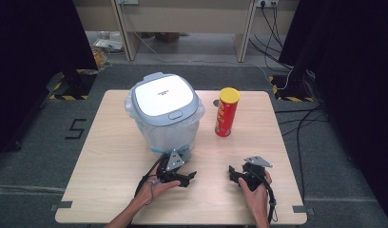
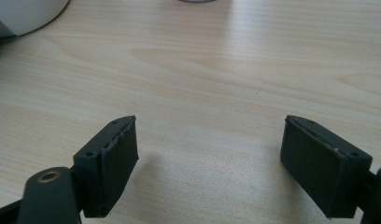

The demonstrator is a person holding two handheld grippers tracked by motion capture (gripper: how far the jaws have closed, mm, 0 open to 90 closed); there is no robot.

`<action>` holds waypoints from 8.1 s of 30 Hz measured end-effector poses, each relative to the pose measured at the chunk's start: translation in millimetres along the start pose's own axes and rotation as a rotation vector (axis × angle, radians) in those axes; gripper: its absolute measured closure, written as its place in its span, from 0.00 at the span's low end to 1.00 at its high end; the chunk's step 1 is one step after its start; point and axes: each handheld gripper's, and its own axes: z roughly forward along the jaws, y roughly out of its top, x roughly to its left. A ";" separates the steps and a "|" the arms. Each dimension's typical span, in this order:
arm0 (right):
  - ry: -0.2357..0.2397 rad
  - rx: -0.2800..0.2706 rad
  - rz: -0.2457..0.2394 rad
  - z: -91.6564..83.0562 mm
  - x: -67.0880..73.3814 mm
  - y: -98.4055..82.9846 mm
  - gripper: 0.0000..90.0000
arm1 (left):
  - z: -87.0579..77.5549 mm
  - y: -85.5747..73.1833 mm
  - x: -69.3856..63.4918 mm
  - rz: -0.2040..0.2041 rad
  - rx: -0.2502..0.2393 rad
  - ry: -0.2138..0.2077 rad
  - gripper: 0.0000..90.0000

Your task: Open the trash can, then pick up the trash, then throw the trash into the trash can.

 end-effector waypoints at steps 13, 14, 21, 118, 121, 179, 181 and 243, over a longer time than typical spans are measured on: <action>0.013 0.009 0.000 -0.4 -0.7 -0.8 0.21 | 2.2 -2.2 2.4 0.070 0.044 -0.029 0.17; 0.013 0.010 -0.002 -0.5 -0.9 -0.7 0.21 | 2.0 -2.5 2.9 0.076 0.053 -0.033 0.17; 0.015 0.011 0.004 -0.9 -1.1 -1.0 0.21 | 1.4 -10.2 3.2 0.108 0.084 -0.040 0.17; 0.032 -0.266 -0.119 92.5 -2.6 113.5 0.21 | -19.6 -25.6 14.2 0.114 0.087 -0.049 0.16; 0.041 -0.268 -0.108 97.6 -1.9 114.8 0.21 | -19.6 -25.6 14.2 0.114 0.087 -0.049 0.16; 0.107 -0.248 -0.114 -12.2 16.4 94.7 0.27 | -19.4 -25.3 13.4 0.110 0.089 -0.045 0.16; 0.110 -0.250 -0.116 -17.4 18.5 98.5 0.27 | -19.5 -25.1 13.8 0.116 0.089 -0.043 0.16; 0.206 -0.436 -0.269 -112.0 99.3 236.8 0.27 | -19.6 -24.9 13.3 0.109 0.095 -0.045 0.16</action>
